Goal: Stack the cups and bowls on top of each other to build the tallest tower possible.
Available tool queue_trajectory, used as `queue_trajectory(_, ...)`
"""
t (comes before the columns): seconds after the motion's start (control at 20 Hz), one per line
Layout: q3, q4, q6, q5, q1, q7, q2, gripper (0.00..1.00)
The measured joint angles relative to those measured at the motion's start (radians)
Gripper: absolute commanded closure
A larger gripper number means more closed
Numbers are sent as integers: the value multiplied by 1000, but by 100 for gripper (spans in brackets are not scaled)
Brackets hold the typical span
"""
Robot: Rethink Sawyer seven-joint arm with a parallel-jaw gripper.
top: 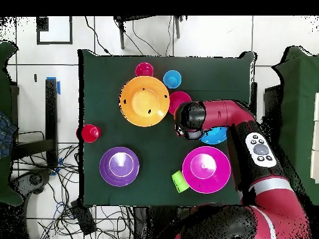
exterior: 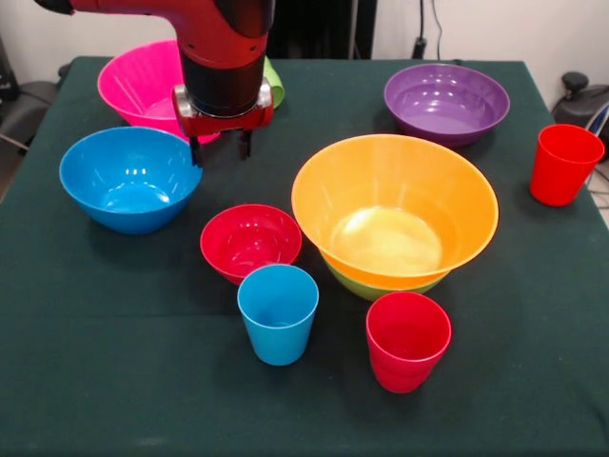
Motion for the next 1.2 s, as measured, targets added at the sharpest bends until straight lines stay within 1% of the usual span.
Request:
queue_trajectory(0.2,-4,-3,0,0,0,0,-4,0)
queue_trajectory(0.65,-23,-52,0,-1,0,0,-6,0)
queue_trajectory(1.2,-47,-86,0,0,0,0,-4,0)
